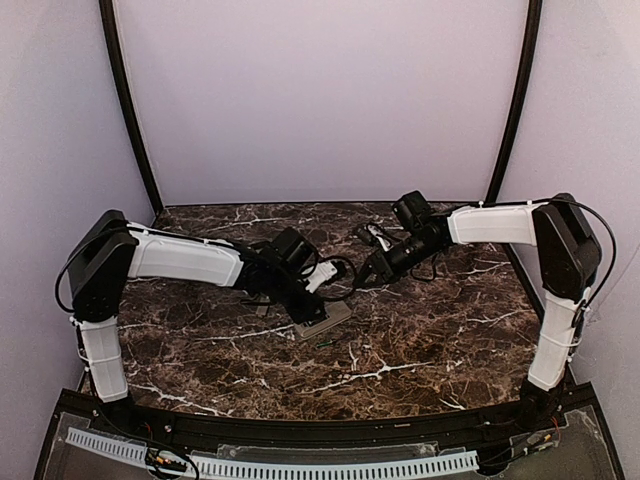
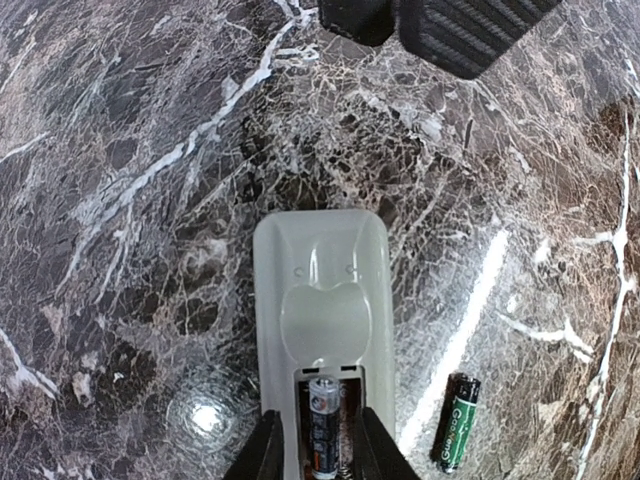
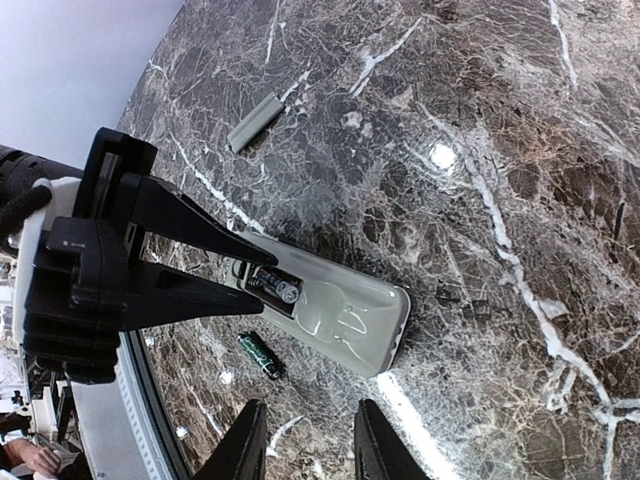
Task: Load the batteries into the remote control
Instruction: Pick up the battery from the battery compartment.
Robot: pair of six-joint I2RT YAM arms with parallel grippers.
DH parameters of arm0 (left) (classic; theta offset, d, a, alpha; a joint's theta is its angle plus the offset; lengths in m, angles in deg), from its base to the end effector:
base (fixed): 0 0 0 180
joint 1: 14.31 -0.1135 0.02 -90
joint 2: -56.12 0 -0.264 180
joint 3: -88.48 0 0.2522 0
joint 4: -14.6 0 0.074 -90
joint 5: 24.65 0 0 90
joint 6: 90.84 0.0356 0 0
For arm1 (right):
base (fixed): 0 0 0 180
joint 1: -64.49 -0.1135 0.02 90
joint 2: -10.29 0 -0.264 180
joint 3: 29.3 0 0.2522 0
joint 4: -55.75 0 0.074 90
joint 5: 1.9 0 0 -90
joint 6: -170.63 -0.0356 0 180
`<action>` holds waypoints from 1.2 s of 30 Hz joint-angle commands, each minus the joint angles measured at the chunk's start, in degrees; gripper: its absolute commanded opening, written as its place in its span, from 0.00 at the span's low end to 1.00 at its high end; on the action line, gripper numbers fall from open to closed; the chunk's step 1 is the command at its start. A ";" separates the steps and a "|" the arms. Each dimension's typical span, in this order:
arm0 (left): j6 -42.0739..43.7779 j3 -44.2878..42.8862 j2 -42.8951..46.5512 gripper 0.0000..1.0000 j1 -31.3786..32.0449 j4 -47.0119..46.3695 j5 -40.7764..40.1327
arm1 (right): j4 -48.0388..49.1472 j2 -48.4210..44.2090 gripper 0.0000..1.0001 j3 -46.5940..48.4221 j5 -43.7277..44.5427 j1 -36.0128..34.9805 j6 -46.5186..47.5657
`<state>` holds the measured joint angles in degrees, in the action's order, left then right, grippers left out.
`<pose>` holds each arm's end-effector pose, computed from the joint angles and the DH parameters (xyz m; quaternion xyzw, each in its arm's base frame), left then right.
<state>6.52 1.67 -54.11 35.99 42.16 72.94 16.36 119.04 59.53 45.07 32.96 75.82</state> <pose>0.2592 -0.3196 0.1761 0.4729 0.8133 -0.1800 0.2873 0.3223 0.2262 0.1915 -0.3017 0.8505 0.4128 0.1236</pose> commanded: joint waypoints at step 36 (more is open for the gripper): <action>-1.89 -4.48 -1.93 0.07 1.28 3.48 -1.20 | 1.87 0.51 0.24 -1.59 -1.60 0.88 0.42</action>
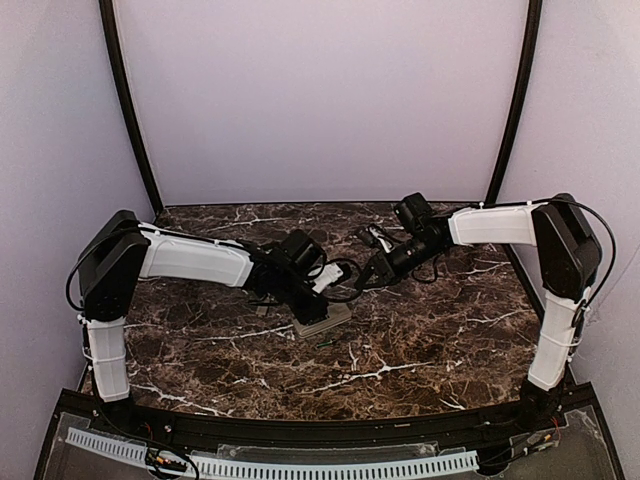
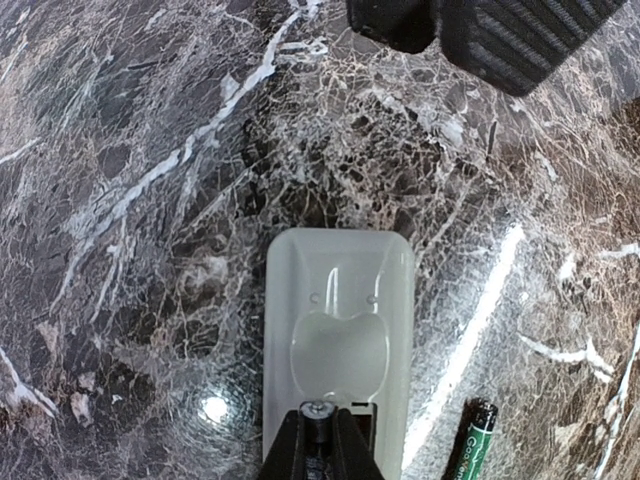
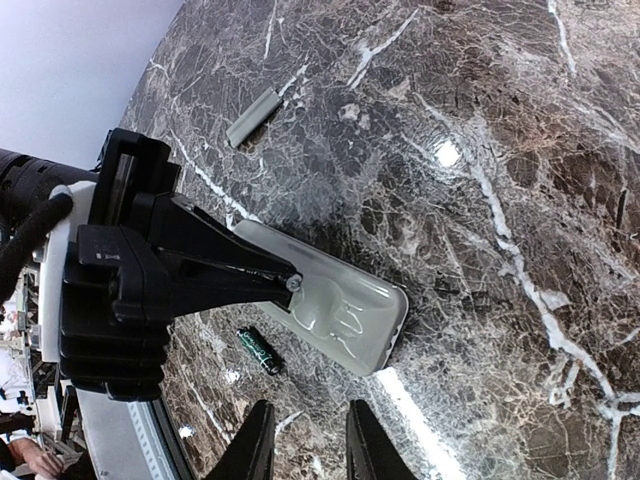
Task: Load the batteries into the remote control
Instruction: Pick up the battery from the battery compartment.
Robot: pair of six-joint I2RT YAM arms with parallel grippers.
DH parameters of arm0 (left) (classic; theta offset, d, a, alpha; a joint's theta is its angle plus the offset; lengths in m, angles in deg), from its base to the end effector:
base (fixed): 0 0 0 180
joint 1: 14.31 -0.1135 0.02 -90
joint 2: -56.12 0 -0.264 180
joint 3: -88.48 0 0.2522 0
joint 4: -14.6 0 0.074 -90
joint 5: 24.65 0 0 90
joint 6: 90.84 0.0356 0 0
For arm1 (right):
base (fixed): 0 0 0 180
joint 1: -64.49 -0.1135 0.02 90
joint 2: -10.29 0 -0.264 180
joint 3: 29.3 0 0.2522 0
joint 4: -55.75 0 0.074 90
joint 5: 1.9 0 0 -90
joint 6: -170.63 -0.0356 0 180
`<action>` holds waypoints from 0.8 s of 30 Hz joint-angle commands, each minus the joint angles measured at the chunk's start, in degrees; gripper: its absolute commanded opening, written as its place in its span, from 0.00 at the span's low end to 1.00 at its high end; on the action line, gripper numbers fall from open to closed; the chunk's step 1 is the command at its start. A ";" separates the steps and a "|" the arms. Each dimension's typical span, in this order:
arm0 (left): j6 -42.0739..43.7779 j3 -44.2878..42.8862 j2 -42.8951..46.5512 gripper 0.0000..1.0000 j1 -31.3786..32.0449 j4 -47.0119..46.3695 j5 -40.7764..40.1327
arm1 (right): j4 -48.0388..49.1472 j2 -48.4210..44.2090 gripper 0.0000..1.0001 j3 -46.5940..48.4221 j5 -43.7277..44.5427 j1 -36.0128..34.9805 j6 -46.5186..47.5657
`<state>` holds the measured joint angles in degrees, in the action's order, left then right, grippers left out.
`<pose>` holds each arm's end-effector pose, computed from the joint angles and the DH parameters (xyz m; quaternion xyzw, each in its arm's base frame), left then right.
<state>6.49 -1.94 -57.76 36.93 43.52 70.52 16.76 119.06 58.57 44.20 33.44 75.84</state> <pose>0.2636 -0.3334 0.1678 0.4752 0.8177 -0.1600 0.2828 0.3219 0.2226 0.1873 -0.2980 0.8502 0.4176 0.1182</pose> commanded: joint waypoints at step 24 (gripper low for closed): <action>-11.83 17.66 9.95 0.05 -2.54 -22.90 6.19 | 0.94 0.04 0.22 -0.28 -1.01 0.38 0.40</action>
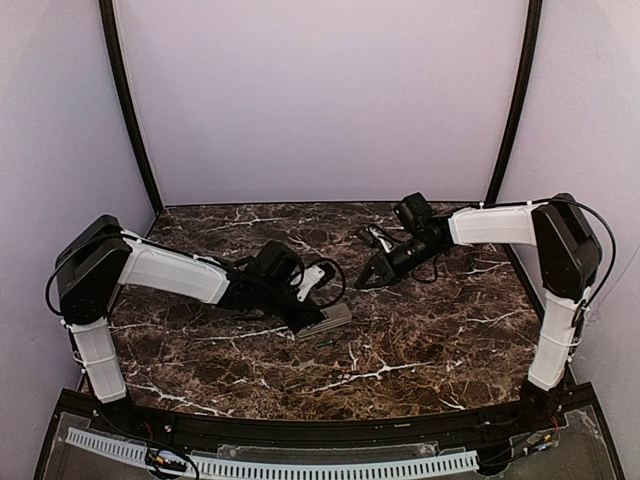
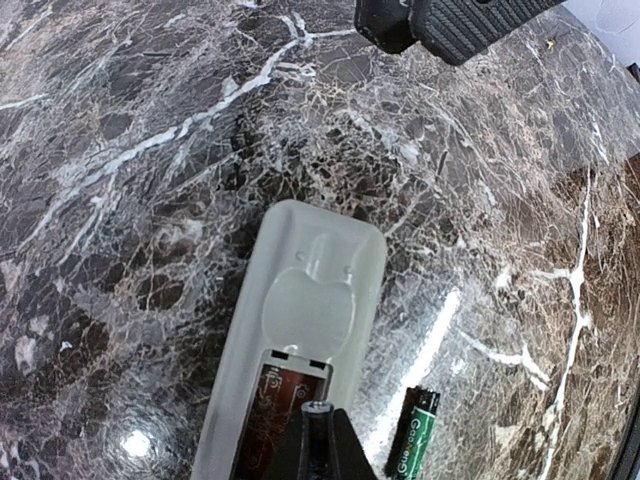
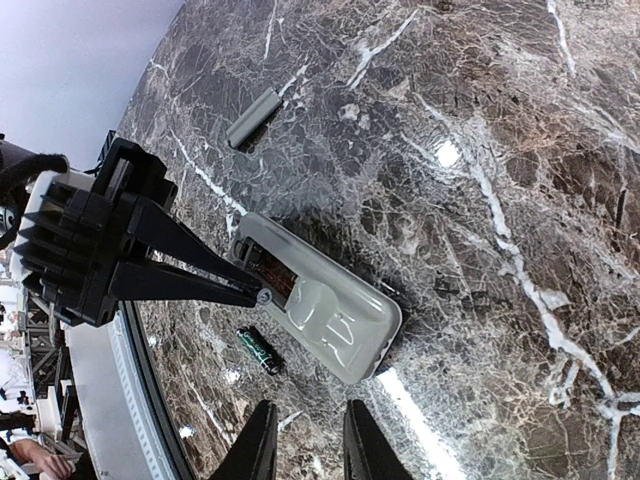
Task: Load the batteries into the remote control
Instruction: Pick up the battery from the battery compartment, then load the battery into the battery compartment.
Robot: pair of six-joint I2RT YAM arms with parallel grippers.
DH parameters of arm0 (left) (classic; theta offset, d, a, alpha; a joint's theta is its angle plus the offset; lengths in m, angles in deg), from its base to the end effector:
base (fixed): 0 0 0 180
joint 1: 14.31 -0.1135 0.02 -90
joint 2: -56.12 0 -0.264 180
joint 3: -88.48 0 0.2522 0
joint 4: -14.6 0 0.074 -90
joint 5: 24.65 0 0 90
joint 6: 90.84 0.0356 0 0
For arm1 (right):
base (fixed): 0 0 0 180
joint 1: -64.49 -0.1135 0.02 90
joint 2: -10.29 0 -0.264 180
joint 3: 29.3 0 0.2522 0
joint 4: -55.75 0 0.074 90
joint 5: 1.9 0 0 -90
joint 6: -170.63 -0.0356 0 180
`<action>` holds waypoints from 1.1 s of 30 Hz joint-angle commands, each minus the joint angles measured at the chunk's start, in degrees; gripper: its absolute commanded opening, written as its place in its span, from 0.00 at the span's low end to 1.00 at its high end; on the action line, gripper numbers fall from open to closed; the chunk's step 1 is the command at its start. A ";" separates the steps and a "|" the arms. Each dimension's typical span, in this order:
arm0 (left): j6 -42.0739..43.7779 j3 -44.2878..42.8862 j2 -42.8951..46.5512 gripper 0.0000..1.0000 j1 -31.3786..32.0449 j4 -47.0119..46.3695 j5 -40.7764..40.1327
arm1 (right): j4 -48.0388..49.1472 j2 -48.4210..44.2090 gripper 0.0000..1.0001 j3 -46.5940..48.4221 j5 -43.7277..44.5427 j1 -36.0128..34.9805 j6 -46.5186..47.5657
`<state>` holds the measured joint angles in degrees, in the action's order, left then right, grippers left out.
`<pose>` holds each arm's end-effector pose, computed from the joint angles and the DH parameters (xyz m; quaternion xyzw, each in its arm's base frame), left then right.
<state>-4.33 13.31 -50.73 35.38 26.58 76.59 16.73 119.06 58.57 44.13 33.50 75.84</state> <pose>0.2470 -0.3018 0.1585 0.3944 0.8264 -0.2558 0.3099 0.3220 0.2222 0.1873 -0.2976 0.8502 0.4180 0.1179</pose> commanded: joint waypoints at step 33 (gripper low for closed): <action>0.93 8.10 1.62 0.04 -2.17 -18.82 5.49 | 0.43 1.17 0.21 -0.06 -1.35 0.38 0.76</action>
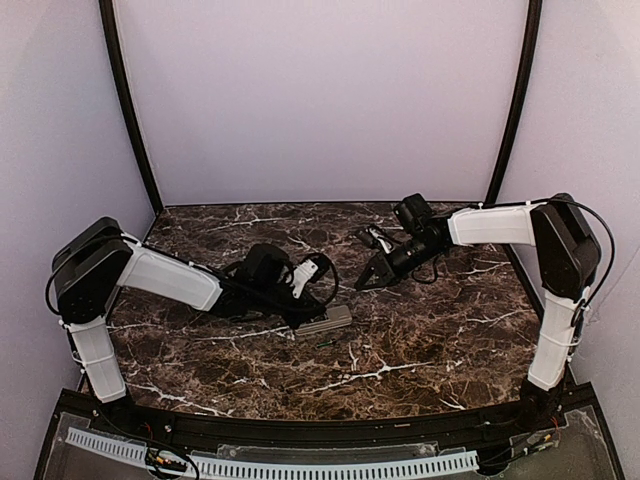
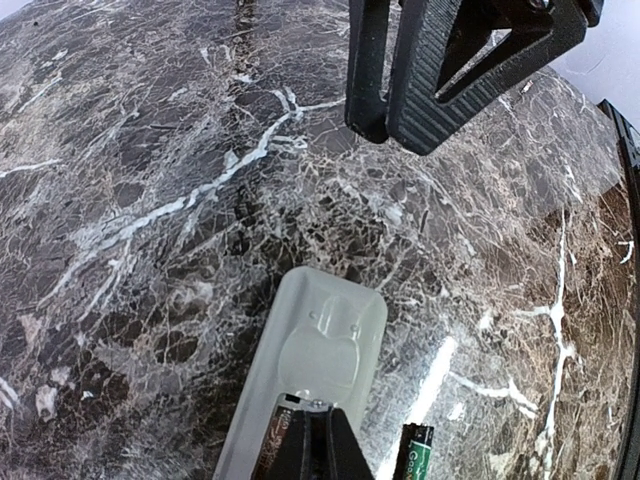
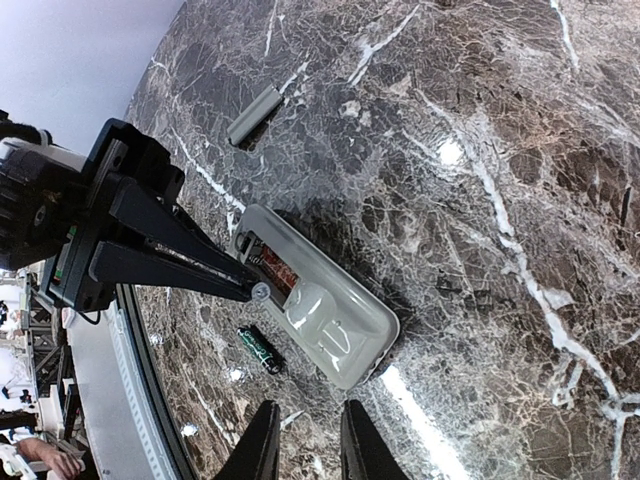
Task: Load the batteries into the remote control
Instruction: Load the battery into the battery compartment.
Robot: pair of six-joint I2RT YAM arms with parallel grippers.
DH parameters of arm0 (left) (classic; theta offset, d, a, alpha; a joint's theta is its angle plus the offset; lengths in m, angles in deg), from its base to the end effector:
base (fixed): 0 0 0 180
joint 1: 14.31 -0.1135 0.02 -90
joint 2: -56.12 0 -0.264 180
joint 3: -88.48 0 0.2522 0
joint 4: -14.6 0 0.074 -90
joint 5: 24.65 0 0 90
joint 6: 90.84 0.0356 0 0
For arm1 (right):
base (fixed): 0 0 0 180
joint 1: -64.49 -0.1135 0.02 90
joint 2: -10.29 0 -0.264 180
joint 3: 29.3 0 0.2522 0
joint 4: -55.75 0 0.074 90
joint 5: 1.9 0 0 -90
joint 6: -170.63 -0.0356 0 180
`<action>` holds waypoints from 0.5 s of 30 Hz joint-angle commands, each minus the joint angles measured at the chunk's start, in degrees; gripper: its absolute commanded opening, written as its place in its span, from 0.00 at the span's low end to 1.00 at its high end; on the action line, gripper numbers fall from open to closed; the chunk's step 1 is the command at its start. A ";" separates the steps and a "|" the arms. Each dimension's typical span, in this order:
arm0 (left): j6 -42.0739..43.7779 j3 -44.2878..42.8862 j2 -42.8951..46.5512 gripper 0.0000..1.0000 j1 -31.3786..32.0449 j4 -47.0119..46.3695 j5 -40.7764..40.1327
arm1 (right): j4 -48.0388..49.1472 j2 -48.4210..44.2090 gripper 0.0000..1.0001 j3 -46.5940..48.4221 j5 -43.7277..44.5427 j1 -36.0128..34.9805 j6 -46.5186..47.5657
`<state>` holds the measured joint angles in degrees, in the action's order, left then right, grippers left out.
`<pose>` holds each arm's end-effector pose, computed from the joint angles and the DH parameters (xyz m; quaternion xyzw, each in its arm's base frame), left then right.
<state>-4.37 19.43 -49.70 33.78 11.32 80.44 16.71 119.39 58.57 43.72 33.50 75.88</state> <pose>0.2499 -0.2922 0.1567 0.3886 0.7845 -0.3084 0.3721 0.3222 0.2226 0.1853 -0.2975 0.8496 0.4203 0.1141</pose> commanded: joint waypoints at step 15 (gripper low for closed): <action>2.39 4.91 -0.46 0.04 -1.25 -8.25 3.00 | 0.09 1.03 0.21 -0.30 -0.84 0.30 0.75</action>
<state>-2.95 23.26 -49.79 32.89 5.09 82.03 16.69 119.41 58.57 43.70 33.50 75.88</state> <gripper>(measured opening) 0.050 0.206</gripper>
